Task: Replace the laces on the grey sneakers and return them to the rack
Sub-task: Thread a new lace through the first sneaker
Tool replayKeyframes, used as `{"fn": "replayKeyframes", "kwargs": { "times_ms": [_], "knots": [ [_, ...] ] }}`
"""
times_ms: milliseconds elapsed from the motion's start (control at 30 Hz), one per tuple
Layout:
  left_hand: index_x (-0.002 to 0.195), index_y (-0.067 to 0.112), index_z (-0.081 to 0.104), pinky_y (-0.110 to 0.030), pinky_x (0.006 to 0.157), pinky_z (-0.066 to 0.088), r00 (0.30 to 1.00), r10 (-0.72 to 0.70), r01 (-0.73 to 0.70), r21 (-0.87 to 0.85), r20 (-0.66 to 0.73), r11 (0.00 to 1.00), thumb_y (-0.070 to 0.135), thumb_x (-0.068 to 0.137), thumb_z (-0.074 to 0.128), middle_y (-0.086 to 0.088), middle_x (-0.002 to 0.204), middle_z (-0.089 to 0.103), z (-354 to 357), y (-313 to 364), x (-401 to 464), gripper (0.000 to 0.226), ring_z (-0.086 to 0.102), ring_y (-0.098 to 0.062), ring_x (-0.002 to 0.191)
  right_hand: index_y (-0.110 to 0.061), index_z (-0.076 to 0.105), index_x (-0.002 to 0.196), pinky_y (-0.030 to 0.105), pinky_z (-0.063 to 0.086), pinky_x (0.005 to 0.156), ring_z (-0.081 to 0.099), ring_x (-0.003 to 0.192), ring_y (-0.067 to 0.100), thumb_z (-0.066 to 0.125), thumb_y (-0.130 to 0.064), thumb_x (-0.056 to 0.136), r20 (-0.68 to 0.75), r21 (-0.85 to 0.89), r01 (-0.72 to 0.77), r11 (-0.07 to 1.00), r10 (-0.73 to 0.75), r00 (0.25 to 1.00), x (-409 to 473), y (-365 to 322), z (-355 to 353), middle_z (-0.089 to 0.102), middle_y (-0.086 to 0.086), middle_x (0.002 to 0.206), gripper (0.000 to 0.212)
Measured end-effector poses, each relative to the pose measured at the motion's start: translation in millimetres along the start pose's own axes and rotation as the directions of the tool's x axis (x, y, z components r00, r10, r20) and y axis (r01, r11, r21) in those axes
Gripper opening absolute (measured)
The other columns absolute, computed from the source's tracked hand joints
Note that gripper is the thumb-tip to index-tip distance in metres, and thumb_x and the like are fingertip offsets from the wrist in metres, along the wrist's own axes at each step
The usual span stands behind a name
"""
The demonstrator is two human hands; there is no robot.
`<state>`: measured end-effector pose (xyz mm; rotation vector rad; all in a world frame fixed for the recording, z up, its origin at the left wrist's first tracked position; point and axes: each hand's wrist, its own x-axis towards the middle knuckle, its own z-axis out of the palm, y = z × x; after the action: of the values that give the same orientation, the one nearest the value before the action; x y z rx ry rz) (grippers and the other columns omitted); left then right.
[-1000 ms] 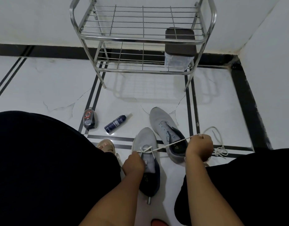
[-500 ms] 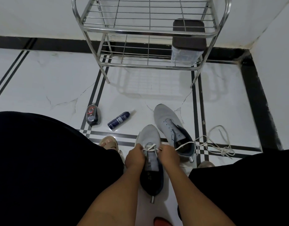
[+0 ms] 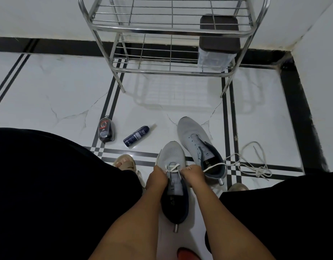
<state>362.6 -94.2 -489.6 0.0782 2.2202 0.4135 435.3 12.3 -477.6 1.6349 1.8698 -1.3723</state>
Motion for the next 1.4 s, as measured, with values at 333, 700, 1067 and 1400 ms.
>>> {"fn": "replayKeyframes", "kwargs": {
  "times_ms": [333,700,1067,1400],
  "knots": [
    [0.13,0.007,0.039,-0.039,0.097,0.044,0.993,-0.118,0.119,-0.011,0.017,0.993,0.029,0.097,0.045,-0.017,0.132,0.053,-2.5,8.5,-1.8,0.04,0.052,-0.033,0.12,-0.009,0.056,0.102,0.03,0.043,0.072,0.061,0.101,0.035,0.054,-0.014,0.087,-0.19,0.103,-0.064,0.993,0.083,0.978,-3.4,7.7,-6.5,0.064,0.017,0.108,0.016],
    [0.121,0.008,0.039,-0.036,0.084,0.043,0.988,-0.086,0.079,-0.06,-0.128,0.995,0.032,0.096,0.044,-0.016,0.124,0.059,-2.2,6.3,-14.3,0.035,0.057,-0.033,0.113,-0.005,0.044,0.117,0.039,0.047,0.079,0.06,0.106,0.036,0.053,-0.038,0.094,-0.297,-0.094,0.041,0.995,-0.067,0.952,-14.4,2.6,-12.3,0.061,0.016,0.119,0.041],
    [0.105,0.02,0.066,-0.028,0.075,0.044,0.988,0.067,-0.052,0.106,-0.138,0.993,0.023,0.09,0.049,-0.006,0.112,0.065,1.5,2.9,-27.9,0.023,0.061,-0.027,0.104,-0.011,0.055,0.126,0.046,0.053,0.087,0.062,0.101,0.035,0.039,-0.005,0.09,-0.202,0.072,0.248,0.966,-0.229,0.952,-12.5,-36.8,-19.9,0.065,0.013,0.114,0.04],
    [0.097,0.02,0.072,-0.029,0.08,0.048,0.995,-0.008,-0.007,-0.148,-0.104,0.989,0.025,0.089,0.055,-0.007,0.106,0.069,-3.4,-3.2,-23.8,0.019,0.063,-0.028,0.1,-0.005,0.065,0.114,0.035,0.046,0.082,0.059,0.105,0.035,0.037,-0.013,0.1,-0.369,0.092,0.23,0.969,-0.182,0.912,-13.4,-36.4,-30.0,0.064,0.017,0.116,0.032]
  ]
}}
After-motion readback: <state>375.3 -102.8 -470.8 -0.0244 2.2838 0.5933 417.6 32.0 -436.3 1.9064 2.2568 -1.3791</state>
